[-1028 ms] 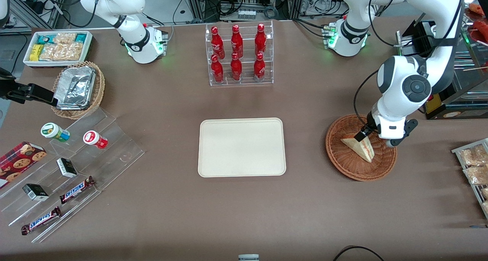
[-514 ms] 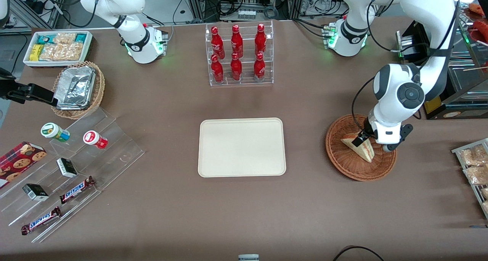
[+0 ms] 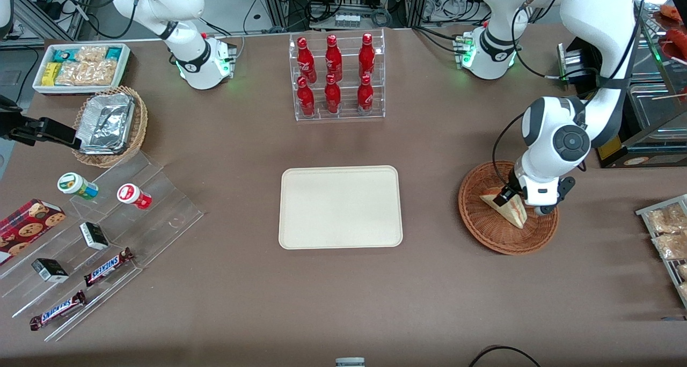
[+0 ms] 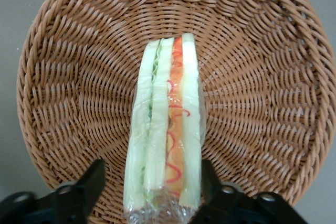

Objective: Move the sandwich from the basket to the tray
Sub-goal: 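Lower the left gripper and close it on the wrapped sandwich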

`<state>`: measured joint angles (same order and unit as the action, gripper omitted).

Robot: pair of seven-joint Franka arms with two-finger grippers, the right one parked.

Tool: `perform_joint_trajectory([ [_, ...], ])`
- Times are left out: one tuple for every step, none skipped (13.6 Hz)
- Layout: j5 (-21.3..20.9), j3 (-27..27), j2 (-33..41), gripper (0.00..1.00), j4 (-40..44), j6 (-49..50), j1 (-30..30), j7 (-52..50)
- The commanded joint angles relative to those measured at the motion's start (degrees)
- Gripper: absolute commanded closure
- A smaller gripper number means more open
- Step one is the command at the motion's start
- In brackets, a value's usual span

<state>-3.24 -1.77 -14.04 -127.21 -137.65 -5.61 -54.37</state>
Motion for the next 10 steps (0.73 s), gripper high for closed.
perform_joint_trajectory([
  [-0.10, 0.10, -0.38, 0.98, -0.15, -1.22, -0.11, -1.53],
  [-0.19, 0.10, -0.29, 1.00, -0.06, -1.13, -0.11, -1.44],
  [-0.19, 0.10, -0.12, 1.00, 0.03, -0.96, -0.11, -1.26],
  [-0.19, 0.10, 0.32, 1.00, 0.55, -0.35, -0.11, -1.00],
  [-0.27, 0.10, 1.37, 1.00, 0.90, 0.88, -0.11, -0.56],
  [-1.14, 0.01, 2.60, 1.00, 1.78, 3.76, -0.19, 0.14],
  [-3.33, -0.16, 3.65, 1.00, 3.61, 8.05, -0.28, 0.67],
  [-4.39, -0.25, 4.62, 1.00, 6.24, 13.58, -1.59, 0.85],
  [-4.41, -0.25, 4.80, 1.00, 9.49, 18.42, -3.25, 1.19],
  [-4.41, -0.34, 4.81, 1.00, 12.91, 22.21, -5.18, 1.37],
])
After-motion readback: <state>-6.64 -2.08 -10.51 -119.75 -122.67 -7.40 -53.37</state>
